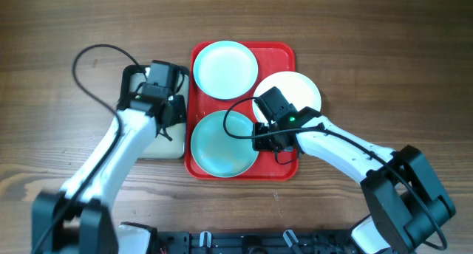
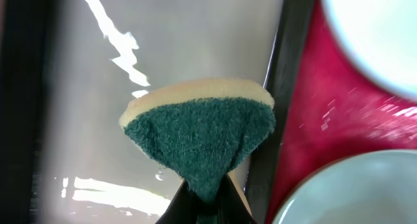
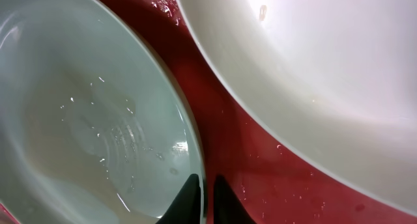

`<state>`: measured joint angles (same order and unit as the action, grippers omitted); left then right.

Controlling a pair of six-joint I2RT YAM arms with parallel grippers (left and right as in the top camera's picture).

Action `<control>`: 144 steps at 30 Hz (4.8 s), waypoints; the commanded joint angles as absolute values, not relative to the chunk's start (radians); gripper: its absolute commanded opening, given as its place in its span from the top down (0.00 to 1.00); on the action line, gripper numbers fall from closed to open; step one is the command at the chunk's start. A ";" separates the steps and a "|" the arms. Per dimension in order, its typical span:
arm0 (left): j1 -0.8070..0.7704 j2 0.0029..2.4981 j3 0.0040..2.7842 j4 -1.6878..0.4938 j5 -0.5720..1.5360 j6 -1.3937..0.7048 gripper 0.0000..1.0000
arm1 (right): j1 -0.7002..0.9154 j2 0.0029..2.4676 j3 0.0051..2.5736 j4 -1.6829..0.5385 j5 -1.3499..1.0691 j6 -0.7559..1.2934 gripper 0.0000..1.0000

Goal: Clean dirty plates on tray and stack at the side
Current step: 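Move the sponge back to the black tray with the left gripper, then lift the light-blue plate with the right gripper and tilt it up, then place the light-blue plate on the table right of the red tray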

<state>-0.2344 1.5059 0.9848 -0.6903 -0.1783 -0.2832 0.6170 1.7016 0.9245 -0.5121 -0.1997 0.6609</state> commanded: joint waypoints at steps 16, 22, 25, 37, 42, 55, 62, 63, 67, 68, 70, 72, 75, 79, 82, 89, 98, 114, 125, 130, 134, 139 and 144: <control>0.108 1.266 1.014 -0.713 0.279 -0.139 0.96 | 0.614 1.757 0.942 -0.474 -0.181 0.684 0.89; 0.179 1.266 1.014 -0.714 0.389 -0.134 0.96 | 0.614 1.755 0.958 -0.474 -0.204 0.675 0.96; 0.179 1.266 1.014 -0.714 0.466 -0.134 0.96 | 0.614 1.737 1.023 -0.557 -0.199 0.648 0.96; 0.179 1.266 1.014 -0.720 0.498 -0.134 0.96 | 0.614 1.721 1.187 -0.714 -0.153 0.546 0.96; 0.179 1.266 1.014 -0.740 0.498 -0.134 0.96 | 0.614 1.724 1.247 -0.616 -0.067 0.524 0.96; 0.179 1.266 1.014 -0.801 0.576 -0.134 0.96 | 0.732 1.894 1.248 -0.041 0.162 0.514 0.96; 0.179 1.266 1.014 -0.863 0.575 -0.107 0.96 | 0.803 1.962 1.262 0.309 0.324 0.207 0.96; 0.179 1.266 1.014 -0.863 0.575 -0.107 0.96 | 0.815 1.962 1.262 0.374 0.337 0.121 0.96; 0.179 1.266 1.014 -0.870 0.560 -0.108 0.96 | 0.860 1.962 1.262 0.594 0.344 -0.208 0.95; 0.179 1.266 1.014 -0.870 0.545 -0.108 0.96 | 0.872 1.962 1.262 0.649 0.343 -0.321 0.96; 0.179 1.266 1.014 -0.870 0.529 -0.108 0.96 | 0.880 1.962 1.262 0.711 0.334 -0.435 0.96; 0.179 1.266 1.014 -0.869 0.526 -0.108 0.96 | 0.880 1.962 1.262 0.772 0.320 -0.530 0.96; 0.179 1.266 1.014 -0.869 0.523 -0.108 0.96 | 0.880 1.962 1.262 0.833 0.313 -0.581 0.96; 0.179 1.266 1.014 -0.869 0.453 -0.108 0.96 | 0.880 1.962 1.262 0.853 0.313 -0.607 0.95; 0.179 1.266 1.014 -0.864 0.451 -0.112 0.96 | 0.880 1.962 1.262 0.853 0.303 -0.608 0.96; 0.179 1.266 1.014 -0.847 0.451 -0.138 0.96 | 0.880 1.962 1.262 0.852 0.289 -0.770 0.96; 0.179 1.266 1.014 -0.850 0.451 -0.138 0.96 | 0.878 1.962 1.262 0.747 0.287 -0.488 0.96; 0.179 1.266 1.014 -0.847 0.451 -0.134 0.96 | 0.746 1.903 1.262 0.378 0.041 0.359 0.96; 0.179 1.266 1.014 -0.841 0.451 -0.111 0.96 | 0.186 1.552 1.262 -0.204 -0.007 0.445 0.96; 0.179 1.266 1.014 -0.841 0.451 -0.111 0.96 | -0.155 1.557 1.261 -0.415 -0.053 0.435 0.96; 0.179 1.266 1.014 -0.841 0.451 -0.111 0.96 | -0.301 1.592 1.254 -0.538 0.068 0.393 0.96; 0.179 1.266 1.014 -0.841 0.451 -0.107 0.96 | -0.310 1.759 1.254 -0.559 0.073 0.363 0.96; 0.179 1.266 1.014 -0.838 0.451 -0.107 0.96 | -0.281 1.943 1.254 -0.539 -0.054 0.262 0.96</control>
